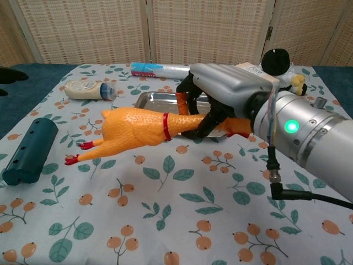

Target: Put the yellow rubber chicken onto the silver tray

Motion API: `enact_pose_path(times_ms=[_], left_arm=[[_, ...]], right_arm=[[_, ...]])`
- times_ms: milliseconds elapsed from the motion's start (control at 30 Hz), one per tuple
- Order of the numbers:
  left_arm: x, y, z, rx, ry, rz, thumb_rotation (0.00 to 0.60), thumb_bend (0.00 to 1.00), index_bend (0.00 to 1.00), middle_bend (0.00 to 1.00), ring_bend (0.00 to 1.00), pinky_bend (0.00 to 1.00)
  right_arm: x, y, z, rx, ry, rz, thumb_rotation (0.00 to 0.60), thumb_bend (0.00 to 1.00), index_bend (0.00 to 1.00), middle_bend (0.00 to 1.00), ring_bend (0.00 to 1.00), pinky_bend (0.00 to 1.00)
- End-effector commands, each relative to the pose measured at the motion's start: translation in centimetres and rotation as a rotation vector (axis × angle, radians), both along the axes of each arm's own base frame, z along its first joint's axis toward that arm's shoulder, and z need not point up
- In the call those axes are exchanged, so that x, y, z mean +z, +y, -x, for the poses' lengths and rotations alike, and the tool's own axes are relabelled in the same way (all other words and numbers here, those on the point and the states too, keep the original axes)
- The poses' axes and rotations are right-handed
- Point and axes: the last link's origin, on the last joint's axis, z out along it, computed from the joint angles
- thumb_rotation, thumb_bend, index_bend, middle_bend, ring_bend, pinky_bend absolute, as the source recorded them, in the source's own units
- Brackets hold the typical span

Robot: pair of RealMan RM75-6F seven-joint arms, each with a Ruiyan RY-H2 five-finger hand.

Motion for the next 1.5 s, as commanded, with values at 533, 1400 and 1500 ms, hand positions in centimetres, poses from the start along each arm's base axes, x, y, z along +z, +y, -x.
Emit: enact_pose_path(times_ms=[533, 1400, 1500], left_arm=[[-5.1, 4.3, -3.9, 0.083, 0.001, 0.05, 0.6, 0.32, 0.0, 0.0, 0.0, 0.05], [-7.8, 5.8, -5.7, 0.123, -0.112, 0.035, 0.6, 0.33, 0.0, 0.0, 0.0, 0.16], [-8.0, 5.9, -5.9, 0.121, -0.122, 0.035, 0.6, 0.33, 0.0, 0.0, 0.0, 0.21]], right_arm=[[-1.2, 0.2, -3.4, -0.047, -0.074, 0.035, 0.6, 0.29, 0.91, 0.66, 0.85, 1.0], [-4.0, 0.2, -5.4, -0.098, -0.21, 0.085, 0.6, 0.29, 0.93, 0.67, 0.85, 1.0], [-4.4, 0.1, -5.5, -0.098, -0.197, 0.096, 0.6, 0.29, 0.93, 0.67, 0.85, 1.0]])
